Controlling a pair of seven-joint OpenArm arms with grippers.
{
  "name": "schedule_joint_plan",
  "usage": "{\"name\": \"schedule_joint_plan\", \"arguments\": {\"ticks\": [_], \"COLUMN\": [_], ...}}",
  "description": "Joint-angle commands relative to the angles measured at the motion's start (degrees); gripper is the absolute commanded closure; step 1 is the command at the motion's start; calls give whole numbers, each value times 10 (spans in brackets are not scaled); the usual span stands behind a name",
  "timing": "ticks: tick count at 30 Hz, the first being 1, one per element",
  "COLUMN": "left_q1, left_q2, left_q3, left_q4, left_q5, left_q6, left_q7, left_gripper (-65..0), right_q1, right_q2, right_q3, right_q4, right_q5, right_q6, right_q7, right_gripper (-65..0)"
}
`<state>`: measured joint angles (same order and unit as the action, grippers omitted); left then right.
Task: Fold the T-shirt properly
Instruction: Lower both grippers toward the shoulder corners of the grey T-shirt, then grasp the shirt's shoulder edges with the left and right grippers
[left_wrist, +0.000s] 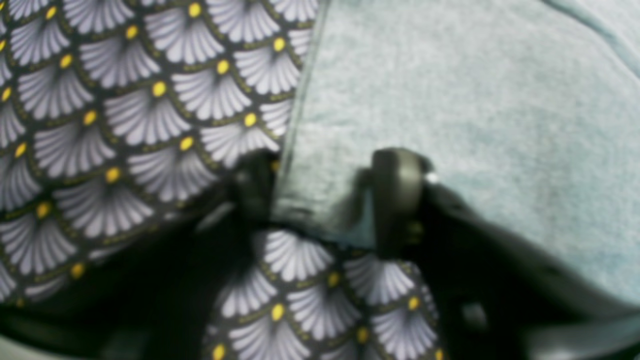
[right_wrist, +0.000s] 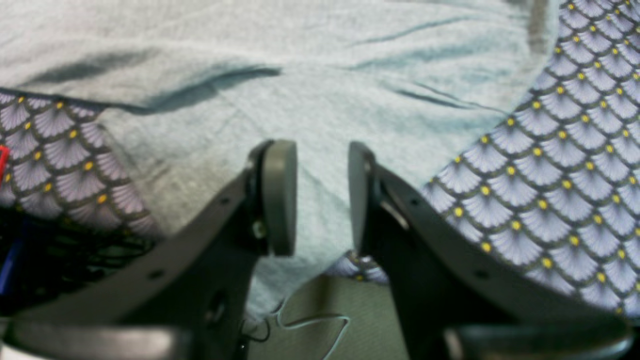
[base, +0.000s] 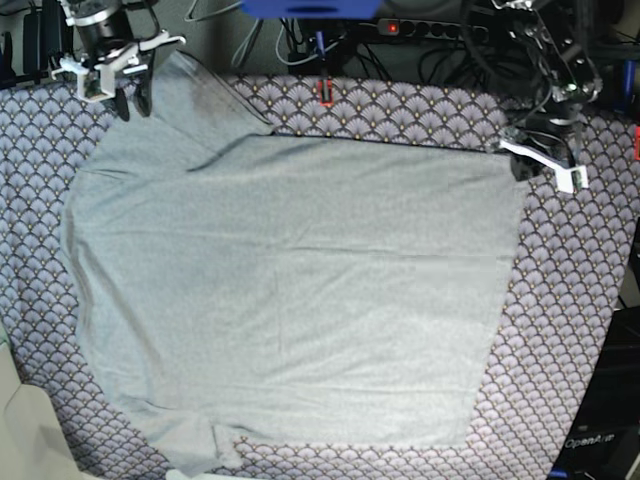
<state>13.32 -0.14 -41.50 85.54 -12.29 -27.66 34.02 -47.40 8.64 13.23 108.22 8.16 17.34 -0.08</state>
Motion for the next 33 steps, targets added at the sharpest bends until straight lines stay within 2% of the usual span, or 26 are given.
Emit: {"name": "schedule_joint_plan", "arguments": {"ticks": [1,6,7,9,15,19,23,33], "left_q1": [2,2,2,3,-3,-4,-5,-5], "left_q2": [-3,-3,-2,-3,1,3,3,3], "left_q3": [2,4,4,4,4,4,4,4], "left_q4": [3,4,5,4,4,4,4,3], "left_q5": [3,3,3,3,45,51,52,55], "left_q6": [-3,-3,-3,-1,-3,-3,-3,-3], "left_q7": [15,15,15,15,15,15,15,15], "left_gripper": [0,0,0,0,0,0,0,0], "right_q1": [6,70,84,102,156,201,222,221], "right_q2": [2,-2,-2,-7,-71,-96,-100,-102], "right_q3": [5,38,47,81,204,277,313,313], "right_q4": [7,-43,-55,-59,-60,-60,-60,-59], "right_q5": [4,5,7,8,45,45,45,44], "right_q6": [1,5,22,79,226,227,227,227], "right_q7": [7,-58,-63,-75,-177,-258,-299,-301], "right_gripper": [-197,-198,-198,-198,-219,-310,-328,-328]}}
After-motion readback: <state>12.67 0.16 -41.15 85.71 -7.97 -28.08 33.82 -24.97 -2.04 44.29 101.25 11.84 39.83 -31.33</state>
